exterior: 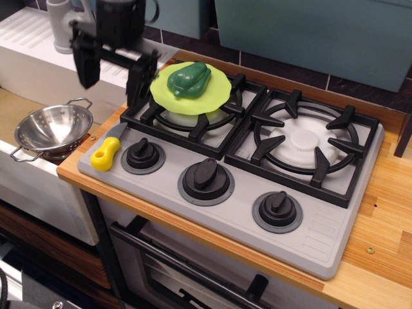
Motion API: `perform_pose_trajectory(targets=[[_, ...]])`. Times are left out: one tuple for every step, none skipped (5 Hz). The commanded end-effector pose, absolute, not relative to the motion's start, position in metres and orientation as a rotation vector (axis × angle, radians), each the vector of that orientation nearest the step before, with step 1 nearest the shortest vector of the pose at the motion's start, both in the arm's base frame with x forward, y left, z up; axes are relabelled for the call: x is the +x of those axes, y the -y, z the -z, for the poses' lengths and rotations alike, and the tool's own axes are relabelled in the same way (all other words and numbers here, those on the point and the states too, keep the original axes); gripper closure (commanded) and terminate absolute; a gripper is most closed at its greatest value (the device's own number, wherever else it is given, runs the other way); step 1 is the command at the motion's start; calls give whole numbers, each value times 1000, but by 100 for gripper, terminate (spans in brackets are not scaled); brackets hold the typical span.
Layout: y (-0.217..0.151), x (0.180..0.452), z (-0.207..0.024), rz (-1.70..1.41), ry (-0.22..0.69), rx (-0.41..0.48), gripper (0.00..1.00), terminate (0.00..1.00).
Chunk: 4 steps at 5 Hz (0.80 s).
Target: End effector transition from object to object
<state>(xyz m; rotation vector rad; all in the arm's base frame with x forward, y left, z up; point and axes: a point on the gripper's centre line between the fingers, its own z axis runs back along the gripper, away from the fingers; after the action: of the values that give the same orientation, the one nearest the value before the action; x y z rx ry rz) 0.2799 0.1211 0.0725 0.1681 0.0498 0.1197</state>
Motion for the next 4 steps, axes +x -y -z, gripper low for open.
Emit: perform_pose_trajectory(targets=[[-129,272,-67,-137,14,195,0,0],[-128,266,-56,-151,17,200,0,0],[-128,262,-53,-189,0,189,0,0],[-132,266,-48,-203,-19,191,0,0]])
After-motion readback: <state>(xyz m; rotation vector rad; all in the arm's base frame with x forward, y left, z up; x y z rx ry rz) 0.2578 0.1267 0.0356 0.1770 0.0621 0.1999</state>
